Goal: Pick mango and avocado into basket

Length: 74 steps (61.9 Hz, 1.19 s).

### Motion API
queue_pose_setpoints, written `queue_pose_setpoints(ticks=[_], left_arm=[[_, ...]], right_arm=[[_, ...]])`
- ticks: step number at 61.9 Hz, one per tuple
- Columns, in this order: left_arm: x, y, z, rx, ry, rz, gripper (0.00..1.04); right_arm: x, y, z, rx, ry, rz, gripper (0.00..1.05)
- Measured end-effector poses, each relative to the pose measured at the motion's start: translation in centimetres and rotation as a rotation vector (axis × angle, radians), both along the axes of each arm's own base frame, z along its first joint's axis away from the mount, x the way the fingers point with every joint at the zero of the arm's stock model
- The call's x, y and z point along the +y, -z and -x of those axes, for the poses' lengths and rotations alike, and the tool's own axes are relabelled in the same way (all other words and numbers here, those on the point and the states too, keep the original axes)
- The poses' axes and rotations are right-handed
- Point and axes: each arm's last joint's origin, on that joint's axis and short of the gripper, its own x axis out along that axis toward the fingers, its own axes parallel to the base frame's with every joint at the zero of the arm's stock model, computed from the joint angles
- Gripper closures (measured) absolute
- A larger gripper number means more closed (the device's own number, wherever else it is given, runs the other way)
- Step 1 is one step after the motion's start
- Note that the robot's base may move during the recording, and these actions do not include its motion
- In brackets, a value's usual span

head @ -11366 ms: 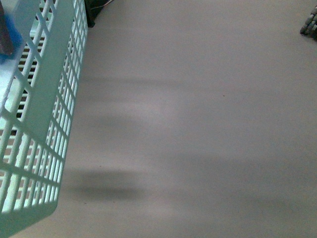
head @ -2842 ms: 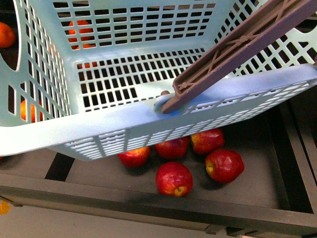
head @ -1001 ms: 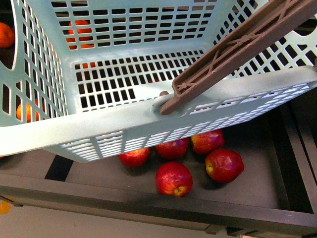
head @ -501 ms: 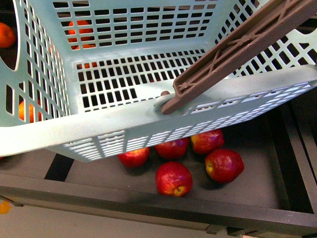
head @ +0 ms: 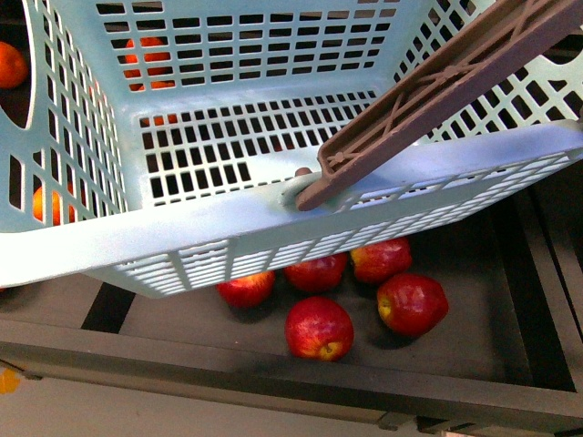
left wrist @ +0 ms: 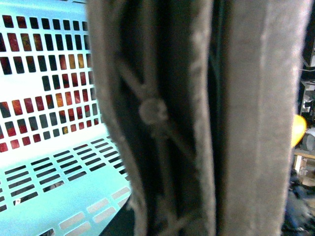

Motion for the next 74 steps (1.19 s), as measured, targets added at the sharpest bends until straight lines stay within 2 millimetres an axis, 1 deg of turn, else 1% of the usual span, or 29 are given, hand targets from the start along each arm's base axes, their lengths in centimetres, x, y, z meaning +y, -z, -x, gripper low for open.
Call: queue_pose_setpoints(ticks=[1, 3, 4, 6, 7, 9, 12, 14, 18, 19, 23, 24, 27, 34, 40, 44, 46, 49, 53, 60, 64, 69, 70, 74], left_arm=[[0.0, 0.0, 0.0, 0.0, 0.0, 0.0, 0.91], [0.0, 0.0, 0.0, 0.0, 0.0, 0.0, 0.91], [0.0, 0.0, 0.0, 0.0, 0.0, 0.0, 0.91], [0.0, 0.0, 0.0, 0.0, 0.0, 0.0, 0.91], [0.0, 0.0, 0.0, 0.0, 0.0, 0.0, 0.91], [0.0, 0.0, 0.0, 0.0, 0.0, 0.0, 0.91], [0.0, 0.0, 0.0, 0.0, -0.001, 0.0, 0.91], [0.0, 0.0, 0.0, 0.0, -0.002, -0.001, 0.91], [0.0, 0.0, 0.0, -0.001, -0.003, -0.002, 0.91], [0.0, 0.0, 0.0, -0.001, -0.003, -0.002, 0.91], [0.0, 0.0, 0.0, -0.001, -0.002, -0.002, 0.91], [0.0, 0.0, 0.0, -0.001, -0.003, -0.001, 0.91], [0.0, 0.0, 0.0, -0.001, -0.003, -0.001, 0.91], [0.0, 0.0, 0.0, 0.0, -0.001, 0.0, 0.91], [0.0, 0.0, 0.0, 0.0, 0.0, 0.0, 0.91], [0.0, 0.0, 0.0, 0.0, -0.001, 0.0, 0.91], [0.0, 0.0, 0.0, -0.001, -0.003, -0.001, 0.91], [0.0, 0.0, 0.0, -0.001, -0.003, -0.002, 0.91], [0.0, 0.0, 0.0, -0.002, -0.003, -0.002, 0.91], [0.0, 0.0, 0.0, -0.001, 0.001, -0.001, 0.91], [0.0, 0.1, 0.0, 0.003, -0.001, -0.001, 0.91], [0.0, 0.2, -0.1, 0.004, -0.001, -0.003, 0.91], [0.0, 0.2, -0.1, 0.005, 0.0, -0.003, 0.91], [0.0, 0.2, -0.1, 0.002, -0.005, -0.006, 0.91]], right_arm=[[0.8, -1.0, 0.1, -0.027, -0.022, 0.004, 0.46], [1.7, -2.0, 0.3, -0.053, -0.039, 0.0, 0.46], [2.5, -2.9, 0.4, -0.08, -0.057, 0.0, 0.46], [3.3, -3.7, 0.6, -0.105, -0.076, 0.001, 0.46], [4.3, -4.7, 0.8, -0.132, -0.1, -0.007, 0.46], [4.9, -5.2, 0.9, -0.147, -0.116, -0.014, 0.46], [6.7, -6.4, 1.1, -0.184, -0.161, -0.043, 0.46], [7.7, -6.8, 1.0, -0.198, -0.176, -0.048, 0.46], [9.4, -7.0, 0.8, -0.197, -0.195, -0.063, 0.46], [10.1, -7.0, 0.7, -0.193, -0.205, -0.071, 0.46], [11.7, -6.6, 0.4, -0.176, -0.228, -0.075, 0.46], [12.3, -6.4, 0.2, -0.168, -0.235, -0.074, 0.46], [13.3, -6.1, 0.0, -0.156, -0.252, -0.073, 0.46], [16.7, -4.7, -0.3, -0.105, -0.318, -0.065, 0.46], [18.5, -3.6, -0.4, -0.069, -0.356, -0.059, 0.46], [19.0, -3.2, -0.4, -0.057, -0.363, -0.054, 0.46], [19.4, -3.0, -0.4, -0.049, -0.369, -0.048, 0.38], [19.4, -2.9, -0.4, -0.047, -0.368, -0.046, 0.33], [19.5, -2.8, -0.3, -0.045, -0.358, -0.042, 0.22], [19.1, -2.9, -0.4, -0.047, -0.312, -0.035, 0.07], [18.7, -3.0, -0.4, -0.047, -0.277, -0.034, 0.08], [17.4, -3.4, -0.1, -0.051, -0.206, -0.041, 0.09], [17.0, -3.5, 0.0, -0.064, -0.169, -0.03, 0.09], [15.9, -3.9, 0.6, -0.181, -0.021, 0.051, 0.17]])
